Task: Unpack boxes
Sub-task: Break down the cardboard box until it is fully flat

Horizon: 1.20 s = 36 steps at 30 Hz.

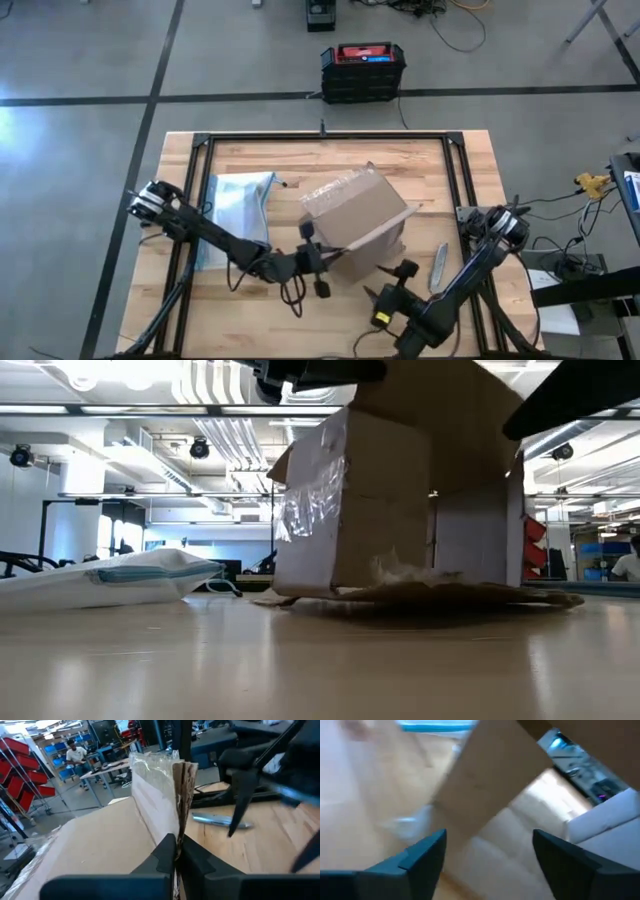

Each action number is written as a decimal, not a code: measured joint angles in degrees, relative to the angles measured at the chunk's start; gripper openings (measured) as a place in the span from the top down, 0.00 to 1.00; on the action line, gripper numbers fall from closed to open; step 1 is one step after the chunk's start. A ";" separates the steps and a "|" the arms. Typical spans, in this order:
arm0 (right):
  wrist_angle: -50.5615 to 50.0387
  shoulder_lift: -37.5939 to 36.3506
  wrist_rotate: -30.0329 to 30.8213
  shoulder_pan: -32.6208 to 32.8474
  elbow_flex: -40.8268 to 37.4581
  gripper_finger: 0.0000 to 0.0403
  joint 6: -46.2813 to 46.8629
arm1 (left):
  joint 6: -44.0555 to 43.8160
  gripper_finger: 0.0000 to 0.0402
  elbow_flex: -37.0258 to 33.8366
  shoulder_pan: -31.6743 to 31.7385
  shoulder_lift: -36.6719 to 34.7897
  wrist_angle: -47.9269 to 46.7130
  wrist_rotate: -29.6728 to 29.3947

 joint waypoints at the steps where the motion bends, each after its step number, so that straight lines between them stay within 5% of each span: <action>1: 0.00 0.00 1.07 -0.64 -0.95 0.29 0.73 | -0.08 1.00 0.00 -0.16 -0.33 -0.11 0.00; 11: 0.90 0.02 4.30 -8.60 -3.61 0.77 -5.72 | -1.92 1.00 0.00 -1.54 -2.05 -1.68 0.22; 16: 9.81 0.02 4.13 -11.46 -3.61 0.98 -14.50 | -2.99 1.00 -0.11 -1.28 -1.68 -1.88 0.21; 25: 37.94 0.06 -5.85 -10.33 -2.84 0.99 -40.45 | -5.50 1.00 -1.21 1.37 -1.64 -2.24 -2.31; 33: 40.39 -0.94 -7.24 -9.51 -2.93 1.00 -42.31 | -8.86 1.00 -2.66 3.19 1.55 -1.90 -0.91; 36: 38.47 -3.78 -8.07 -8.13 -2.44 1.00 -42.98 | -10.02 1.00 -2.67 4.21 4.48 -2.10 4.70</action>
